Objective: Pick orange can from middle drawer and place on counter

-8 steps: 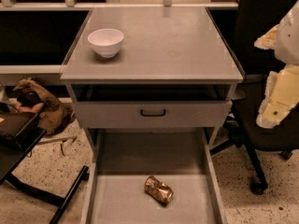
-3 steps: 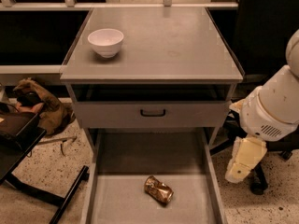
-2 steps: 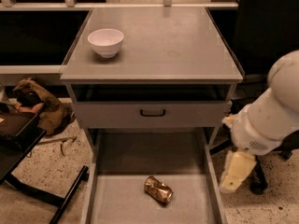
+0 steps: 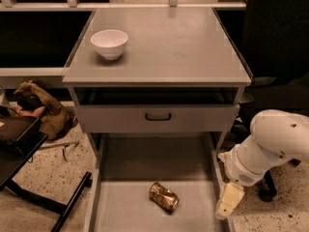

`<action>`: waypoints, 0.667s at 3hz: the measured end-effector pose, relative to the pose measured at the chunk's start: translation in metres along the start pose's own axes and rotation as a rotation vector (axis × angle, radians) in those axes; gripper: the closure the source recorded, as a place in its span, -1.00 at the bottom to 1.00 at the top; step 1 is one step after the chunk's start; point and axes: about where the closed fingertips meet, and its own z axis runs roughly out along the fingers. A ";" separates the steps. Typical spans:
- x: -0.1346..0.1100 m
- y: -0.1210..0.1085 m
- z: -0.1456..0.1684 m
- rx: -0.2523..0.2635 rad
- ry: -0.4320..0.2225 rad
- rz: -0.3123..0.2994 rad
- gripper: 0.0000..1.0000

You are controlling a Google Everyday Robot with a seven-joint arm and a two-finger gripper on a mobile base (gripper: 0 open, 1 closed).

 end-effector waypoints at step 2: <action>0.002 -0.003 0.006 0.012 -0.023 0.007 -1.00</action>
Offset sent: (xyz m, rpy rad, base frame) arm 0.0080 -0.0025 -0.0167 0.0462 -0.0367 -0.0324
